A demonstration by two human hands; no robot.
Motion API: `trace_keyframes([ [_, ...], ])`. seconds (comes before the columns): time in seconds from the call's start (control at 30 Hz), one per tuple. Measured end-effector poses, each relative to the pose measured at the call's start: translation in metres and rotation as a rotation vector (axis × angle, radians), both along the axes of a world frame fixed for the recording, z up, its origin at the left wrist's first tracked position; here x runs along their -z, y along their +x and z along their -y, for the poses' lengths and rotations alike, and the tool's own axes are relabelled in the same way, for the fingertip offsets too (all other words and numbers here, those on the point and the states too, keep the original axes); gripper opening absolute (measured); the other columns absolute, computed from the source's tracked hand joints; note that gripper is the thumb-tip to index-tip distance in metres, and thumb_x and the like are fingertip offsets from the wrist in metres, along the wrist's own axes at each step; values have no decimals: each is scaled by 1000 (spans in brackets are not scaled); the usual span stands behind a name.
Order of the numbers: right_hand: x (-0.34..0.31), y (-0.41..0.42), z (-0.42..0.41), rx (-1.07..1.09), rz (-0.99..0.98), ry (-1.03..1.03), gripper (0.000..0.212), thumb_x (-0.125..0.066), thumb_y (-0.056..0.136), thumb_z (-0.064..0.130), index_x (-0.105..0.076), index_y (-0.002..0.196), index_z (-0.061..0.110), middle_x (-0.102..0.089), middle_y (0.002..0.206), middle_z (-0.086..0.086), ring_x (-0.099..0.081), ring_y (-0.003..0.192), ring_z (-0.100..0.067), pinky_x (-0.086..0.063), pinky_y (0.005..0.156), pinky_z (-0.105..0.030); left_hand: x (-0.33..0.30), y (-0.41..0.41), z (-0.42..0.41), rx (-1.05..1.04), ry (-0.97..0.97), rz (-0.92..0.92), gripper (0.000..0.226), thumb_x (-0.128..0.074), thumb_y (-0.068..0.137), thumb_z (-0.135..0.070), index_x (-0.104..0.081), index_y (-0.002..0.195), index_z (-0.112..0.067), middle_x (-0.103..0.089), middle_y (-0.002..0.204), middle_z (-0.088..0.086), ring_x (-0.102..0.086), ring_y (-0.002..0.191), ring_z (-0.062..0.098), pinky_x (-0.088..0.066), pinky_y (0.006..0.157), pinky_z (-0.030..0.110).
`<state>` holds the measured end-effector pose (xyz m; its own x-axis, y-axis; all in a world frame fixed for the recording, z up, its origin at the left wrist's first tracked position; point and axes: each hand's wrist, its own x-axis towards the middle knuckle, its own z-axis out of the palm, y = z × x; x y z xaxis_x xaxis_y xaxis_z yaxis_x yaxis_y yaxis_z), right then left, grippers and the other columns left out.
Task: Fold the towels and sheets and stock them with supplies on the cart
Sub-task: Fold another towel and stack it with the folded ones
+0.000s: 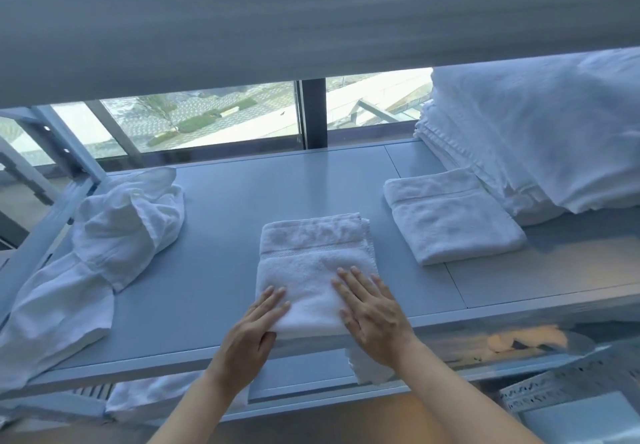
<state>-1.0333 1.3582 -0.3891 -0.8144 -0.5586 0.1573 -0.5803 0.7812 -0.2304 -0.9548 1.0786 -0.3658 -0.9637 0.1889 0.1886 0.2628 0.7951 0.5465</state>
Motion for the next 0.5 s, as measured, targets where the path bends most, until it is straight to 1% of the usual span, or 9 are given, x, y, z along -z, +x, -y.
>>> trace_keyframes([
  [0.07, -1, 3, -4, 33, 30, -3, 58, -31, 107, 45, -32, 161, 24, -18, 171, 6, -11, 159, -15, -20, 126, -46, 4, 1, 4, -24, 50, -2, 58, -45, 87, 8, -62, 140, -10, -43, 158, -4, -30, 153, 17, -26, 124, 28],
  [0.13, -6, 10, -2, 64, 40, 12, 59, -32, 106, 43, -33, 161, 23, -17, 171, 6, -9, 159, -16, -20, 126, -50, 7, 3, 8, -52, 109, 7, 58, -44, 87, 7, -64, 138, -10, -46, 157, -5, -30, 153, 14, -29, 124, 33],
  [0.2, -13, 17, 8, 82, -2, 20, 58, -38, 103, 36, -38, 159, 19, -22, 170, 2, -13, 158, -18, -20, 124, -55, 8, 4, 8, -69, 164, 15, 56, -45, 87, 10, -66, 136, -9, -49, 155, -5, -31, 152, 14, -31, 123, 37],
  [0.27, -22, 20, 25, 60, -23, -17, 59, -41, 101, 34, -38, 158, 20, -23, 170, 1, -17, 158, -18, -16, 125, -52, 9, 4, 5, -81, 224, 25, 56, -47, 87, 16, -68, 133, -8, -51, 153, -4, -32, 152, 14, -31, 124, 38],
  [0.33, -27, 18, 43, 60, 37, -41, 61, -36, 104, 40, -29, 162, 24, -13, 172, 5, -6, 159, -15, -6, 128, -46, 9, 6, 2, -106, 290, 49, 57, -47, 86, 19, -70, 130, -8, -53, 152, -5, -32, 152, 13, -30, 124, 36],
  [0.4, -26, 15, 54, 94, 149, 0, 63, -30, 106, 46, -15, 165, 28, 2, 173, 10, 7, 158, -11, 0, 128, -46, 9, 9, 1, -103, 348, 52, 55, -44, 85, 12, -73, 126, -10, -54, 150, -5, -33, 151, 11, -29, 124, 32],
  [0.47, -21, 13, 57, 117, 168, 74, 65, -28, 105, 47, -8, 165, 31, 9, 172, 11, 12, 158, -10, 0, 127, -47, 8, 14, 3, -95, 408, 45, 52, -45, 81, 5, -79, 114, -15, -57, 147, -5, -38, 149, 9, -31, 121, 26],
  [0.5, -19, 12, 56, 117, 164, 94, 66, -27, 105, 48, -8, 165, 31, 9, 172, 12, 12, 158, -9, -1, 127, -47, 7, 14, 4, -109, 447, 57, 47, -47, 81, 2, -82, 104, -19, -60, 145, -6, -41, 146, 7, -33, 120, 23],
])
